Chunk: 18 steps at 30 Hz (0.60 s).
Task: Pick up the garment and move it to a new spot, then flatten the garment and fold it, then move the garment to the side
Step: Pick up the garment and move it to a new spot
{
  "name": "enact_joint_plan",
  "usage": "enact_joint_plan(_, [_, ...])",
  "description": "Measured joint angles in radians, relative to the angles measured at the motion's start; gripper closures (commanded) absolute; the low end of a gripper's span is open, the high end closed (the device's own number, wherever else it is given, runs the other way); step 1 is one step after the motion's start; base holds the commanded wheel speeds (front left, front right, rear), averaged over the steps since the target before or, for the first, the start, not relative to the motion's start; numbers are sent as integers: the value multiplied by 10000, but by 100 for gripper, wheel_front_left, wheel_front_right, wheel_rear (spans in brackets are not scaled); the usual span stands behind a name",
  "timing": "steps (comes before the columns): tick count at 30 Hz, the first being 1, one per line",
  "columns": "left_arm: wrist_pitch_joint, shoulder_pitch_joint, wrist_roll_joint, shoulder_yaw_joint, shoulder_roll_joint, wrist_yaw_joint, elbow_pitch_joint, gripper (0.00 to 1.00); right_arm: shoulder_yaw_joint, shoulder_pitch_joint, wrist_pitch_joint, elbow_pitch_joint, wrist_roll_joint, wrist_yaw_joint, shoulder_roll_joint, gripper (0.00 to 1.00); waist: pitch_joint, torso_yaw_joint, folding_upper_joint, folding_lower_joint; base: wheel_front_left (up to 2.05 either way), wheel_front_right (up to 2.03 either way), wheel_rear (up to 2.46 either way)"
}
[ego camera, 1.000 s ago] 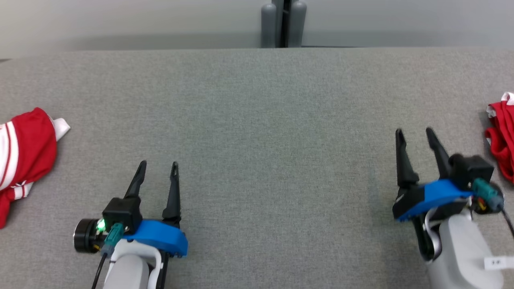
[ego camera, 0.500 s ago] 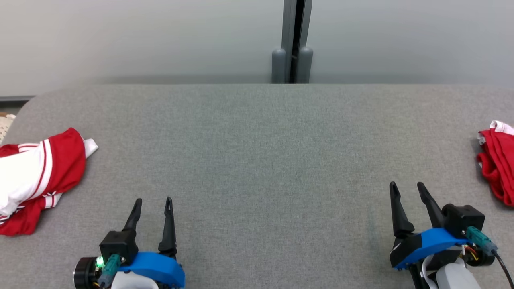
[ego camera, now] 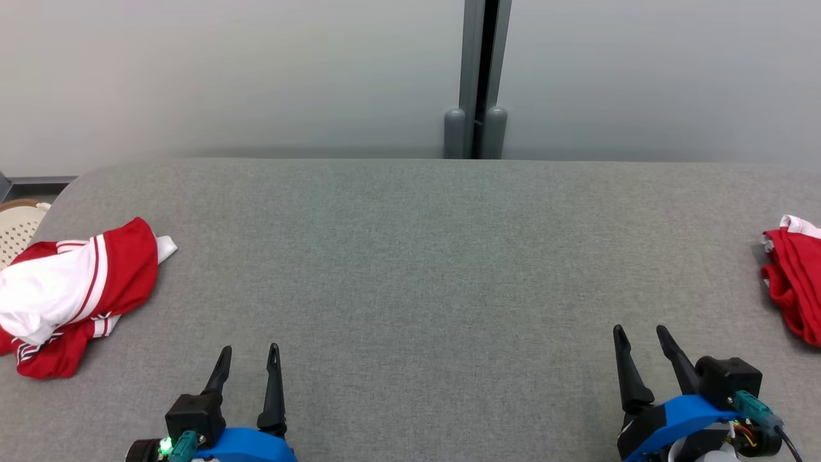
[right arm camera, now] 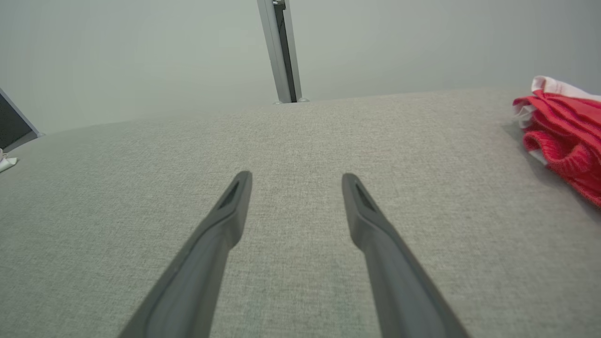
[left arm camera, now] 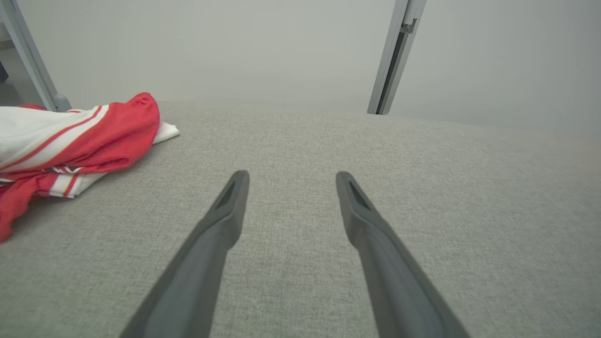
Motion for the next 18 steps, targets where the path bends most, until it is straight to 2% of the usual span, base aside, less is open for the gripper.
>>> enact_joint_plan(4, [0,-7,4,-23,0,31,29,0,96,1,2,-35,-15,0,-2,0,158,140,0,1,0,0,0])
enact_joint_plan(8, [0,-170,-33,4,-6,102,52,0,46,-11,2,-282,-100,0,-6,0,324,563,0,2,0,0,0])
enact_joint_plan(18, [0,-349,-447,600,4,194,98,0,418,-93,0,-238,-111,0,0,0,570,2668,0,3,0,0,0])
